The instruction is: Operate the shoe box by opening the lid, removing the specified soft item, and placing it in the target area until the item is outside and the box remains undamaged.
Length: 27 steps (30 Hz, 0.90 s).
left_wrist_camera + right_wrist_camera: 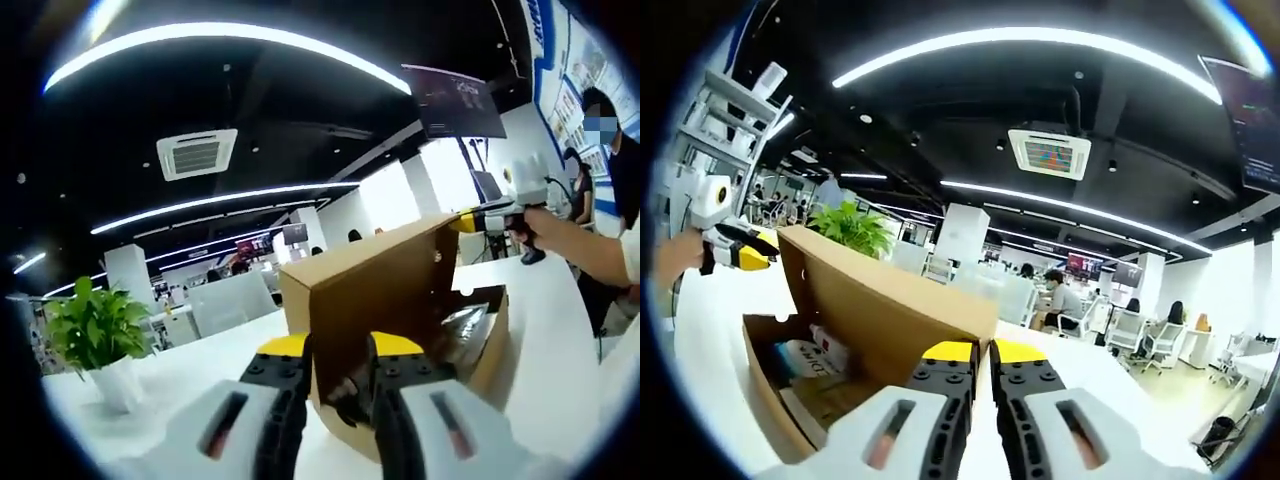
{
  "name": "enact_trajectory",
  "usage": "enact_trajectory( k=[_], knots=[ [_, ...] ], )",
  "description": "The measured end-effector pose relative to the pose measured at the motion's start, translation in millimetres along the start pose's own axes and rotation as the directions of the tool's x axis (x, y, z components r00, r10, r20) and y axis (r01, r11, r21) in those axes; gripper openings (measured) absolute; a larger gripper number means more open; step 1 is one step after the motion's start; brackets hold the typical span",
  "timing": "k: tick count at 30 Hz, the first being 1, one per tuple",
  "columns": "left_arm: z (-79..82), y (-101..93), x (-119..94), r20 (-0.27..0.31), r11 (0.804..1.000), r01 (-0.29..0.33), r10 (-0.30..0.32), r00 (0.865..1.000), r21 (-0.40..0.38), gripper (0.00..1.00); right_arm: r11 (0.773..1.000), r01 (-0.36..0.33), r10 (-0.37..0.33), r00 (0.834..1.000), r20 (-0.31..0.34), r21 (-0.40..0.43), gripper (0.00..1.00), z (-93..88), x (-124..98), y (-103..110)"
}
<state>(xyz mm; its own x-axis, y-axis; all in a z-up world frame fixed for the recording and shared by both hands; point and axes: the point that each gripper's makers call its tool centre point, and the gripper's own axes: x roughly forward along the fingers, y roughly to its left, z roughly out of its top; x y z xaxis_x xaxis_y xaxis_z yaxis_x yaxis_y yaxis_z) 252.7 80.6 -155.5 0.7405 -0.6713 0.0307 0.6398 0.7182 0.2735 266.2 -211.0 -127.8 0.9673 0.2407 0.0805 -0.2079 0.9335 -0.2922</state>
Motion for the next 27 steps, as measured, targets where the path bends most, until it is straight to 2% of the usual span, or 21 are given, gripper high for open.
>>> enact_trajectory(
  k=[5, 7, 9, 14, 18, 22, 24, 25, 27],
  knots=[
    [-2.8, -2.1, -1.1, -0.025, 0.999, 0.033, -0.033, 0.999, -0.017, 0.22, 0.999, -0.001, 0.001, 1.0, 0.009, 0.032, 0.04, 0.2, 1.7, -0.7],
    [-5.3, -9.5, -1.3, -0.031, 0.996, 0.079, -0.08, 0.996, -0.042, 0.22, 0.999, -0.002, 0.002, 1.0, 0.007, 0.035, 0.04, 0.6, 1.6, -1.2],
    [-9.6, -12.9, -1.3, -0.054, 0.993, 0.093, -0.098, 0.994, -0.076, 0.22, 0.999, -0.003, 0.002, 1.0, 0.006, 0.032, 0.04, 0.4, 2.0, -1.6],
    [-10.1, -15.2, -2.4, -0.054, 0.993, 0.1, -0.103, 0.993, -0.063, 0.23, 0.999, -0.003, 0.003, 1.0, -0.003, 0.051, 0.03, 0.7, 2.7, -2.2],
    [-7.5, -21.1, -3.7, -0.036, 0.988, 0.138, -0.141, 0.989, -0.073, 0.29, 0.999, 0.002, -0.002, 1.0, -0.004, 0.051, 0.03, 1.2, 5.3, -3.0],
    [-11.8, -28.2, -4.0, -0.048, 0.986, 0.158, -0.16, 0.986, -0.045, 0.27, 0.998, 0.002, -0.002, 1.0, -0.001, 0.059, 0.03, 1.7, 6.6, -3.4],
    [-15.8, -32.9, -4.3, -0.068, 0.982, 0.181, -0.185, 0.98, -0.06, 0.25, 0.998, 0.002, -0.002, 1.0, 0.0, 0.059, 0.03, 1.6, 8.1, -4.7],
    [-18.6, -38.4, -4.3, -0.087, 0.973, 0.21, -0.218, 0.972, -0.095, 0.26, 0.998, -0.001, 0.001, 1.0, -0.001, 0.063, 0.03, 1.9, 8.6, -4.8],
    [-18.4, -40.0, -4.0, -0.086, 0.971, 0.22, -0.228, 0.97, -0.093, 0.27, 0.998, -0.004, 0.004, 1.0, -0.004, 0.063, 0.03, 2.1, 8.9, -4.3]
  ],
)
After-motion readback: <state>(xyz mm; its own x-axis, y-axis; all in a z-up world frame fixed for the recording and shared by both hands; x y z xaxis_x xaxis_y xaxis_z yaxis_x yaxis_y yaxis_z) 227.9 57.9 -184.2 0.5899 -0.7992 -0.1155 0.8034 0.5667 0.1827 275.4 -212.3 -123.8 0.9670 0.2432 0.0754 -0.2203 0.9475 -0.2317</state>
